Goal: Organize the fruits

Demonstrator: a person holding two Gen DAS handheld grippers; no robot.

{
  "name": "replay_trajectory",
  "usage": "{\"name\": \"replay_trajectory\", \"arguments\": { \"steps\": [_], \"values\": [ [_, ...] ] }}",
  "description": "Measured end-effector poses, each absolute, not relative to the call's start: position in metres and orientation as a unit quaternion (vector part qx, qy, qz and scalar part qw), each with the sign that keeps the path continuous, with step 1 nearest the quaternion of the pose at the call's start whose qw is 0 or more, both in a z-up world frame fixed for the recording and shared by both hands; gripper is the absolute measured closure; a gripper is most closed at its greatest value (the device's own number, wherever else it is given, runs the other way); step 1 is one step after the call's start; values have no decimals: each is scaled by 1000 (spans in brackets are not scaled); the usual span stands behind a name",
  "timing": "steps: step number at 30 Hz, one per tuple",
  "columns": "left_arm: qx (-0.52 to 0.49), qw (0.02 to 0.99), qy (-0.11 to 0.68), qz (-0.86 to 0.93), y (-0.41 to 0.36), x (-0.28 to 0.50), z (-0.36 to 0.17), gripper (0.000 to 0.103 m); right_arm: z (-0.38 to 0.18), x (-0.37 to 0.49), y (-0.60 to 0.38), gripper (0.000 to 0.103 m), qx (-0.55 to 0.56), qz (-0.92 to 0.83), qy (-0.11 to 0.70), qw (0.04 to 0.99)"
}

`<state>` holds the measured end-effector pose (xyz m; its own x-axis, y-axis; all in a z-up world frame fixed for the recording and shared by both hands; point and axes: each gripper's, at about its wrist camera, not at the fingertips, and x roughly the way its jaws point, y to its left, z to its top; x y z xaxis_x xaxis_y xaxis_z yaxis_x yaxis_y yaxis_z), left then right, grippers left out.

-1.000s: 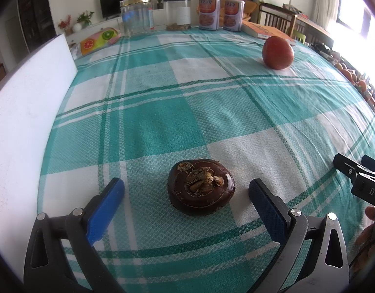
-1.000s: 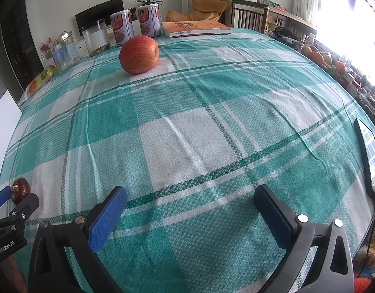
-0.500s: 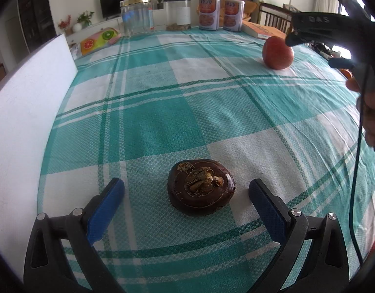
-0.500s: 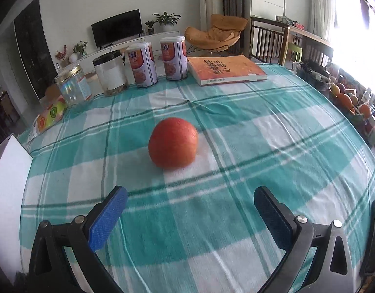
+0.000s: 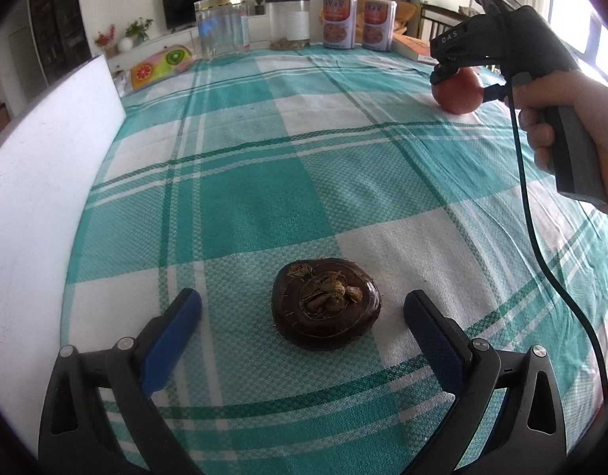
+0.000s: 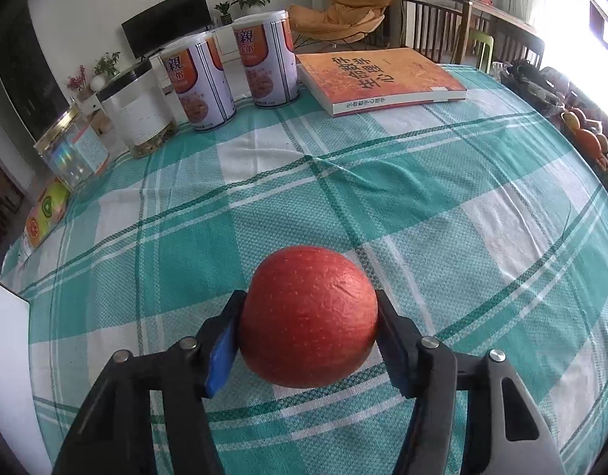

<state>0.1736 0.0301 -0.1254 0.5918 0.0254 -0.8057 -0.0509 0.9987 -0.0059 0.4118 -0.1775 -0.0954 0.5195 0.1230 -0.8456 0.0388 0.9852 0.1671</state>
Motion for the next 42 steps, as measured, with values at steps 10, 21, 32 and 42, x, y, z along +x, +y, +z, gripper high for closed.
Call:
{"name": "replay_trajectory", "arguments": {
  "steps": [10,21,32,42],
  "values": [
    [-14,892,451,21,30,173,-126,1,-107,302,-266,42,353,168,486,781],
    [-14,892,451,21,30,173,-125,1,-129,224,-302,34,371,183,499,761],
    [-16,892,451,18,31,173,-126,1,-90,205,-295,15,175,165,455,857],
    [-55,885,458,-58,47,160,-116,3,-96,190,-234,6,-19,135,445,885]
  ]
}}
